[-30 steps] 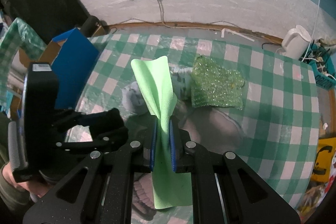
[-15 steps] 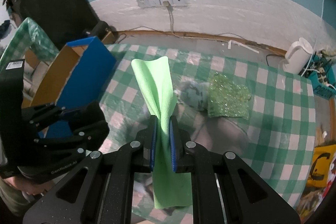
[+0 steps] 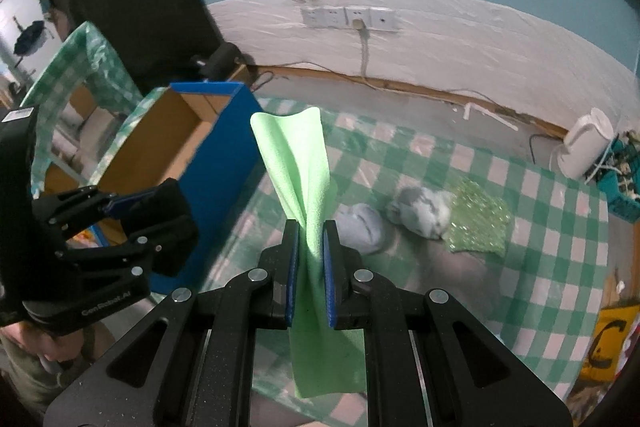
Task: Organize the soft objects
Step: 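Carry the green sheet and black sock over the cardboard box with both tools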
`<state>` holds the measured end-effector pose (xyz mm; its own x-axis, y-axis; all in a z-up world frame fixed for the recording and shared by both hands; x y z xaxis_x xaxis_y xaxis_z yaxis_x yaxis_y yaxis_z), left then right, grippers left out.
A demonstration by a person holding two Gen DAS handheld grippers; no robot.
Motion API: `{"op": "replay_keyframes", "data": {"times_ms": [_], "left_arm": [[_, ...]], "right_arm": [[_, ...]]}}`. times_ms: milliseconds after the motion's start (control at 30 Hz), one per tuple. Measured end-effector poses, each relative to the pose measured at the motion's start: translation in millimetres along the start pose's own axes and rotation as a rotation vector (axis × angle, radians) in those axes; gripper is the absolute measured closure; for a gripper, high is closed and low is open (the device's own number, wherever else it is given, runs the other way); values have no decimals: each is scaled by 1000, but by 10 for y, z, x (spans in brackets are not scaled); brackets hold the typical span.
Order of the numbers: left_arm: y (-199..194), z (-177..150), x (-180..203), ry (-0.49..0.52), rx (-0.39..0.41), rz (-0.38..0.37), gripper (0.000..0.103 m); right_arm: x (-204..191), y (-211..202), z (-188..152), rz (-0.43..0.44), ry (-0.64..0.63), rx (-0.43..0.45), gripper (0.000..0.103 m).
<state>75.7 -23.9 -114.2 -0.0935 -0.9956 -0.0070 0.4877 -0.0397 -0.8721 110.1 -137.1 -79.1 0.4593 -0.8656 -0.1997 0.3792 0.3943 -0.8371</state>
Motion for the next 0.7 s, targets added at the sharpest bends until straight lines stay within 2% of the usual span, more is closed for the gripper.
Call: {"op": "replay_keyframes", "data": {"times_ms": [433, 700], "left_arm": [[-202, -2, -588, -88, 45, 39, 61], [-191, -80, -1024, -146, 40, 90, 61]], "right_arm": [[-615, 173, 337, 52, -83, -3, 93], [-1065, 380, 543, 101, -136, -17, 93]]}}
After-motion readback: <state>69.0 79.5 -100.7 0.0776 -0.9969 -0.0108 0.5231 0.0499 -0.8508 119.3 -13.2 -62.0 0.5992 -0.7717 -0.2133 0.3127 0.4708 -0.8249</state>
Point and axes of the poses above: each gripper's, at about its wrist camera, not at the fingertips, and y roughly the way its jaws point, x to its right, z to its top, the point moved 8 cm from there along y, roughly the way its jaws point, and after that the axes turned 1 degree about -y, right-handed, at the moved point
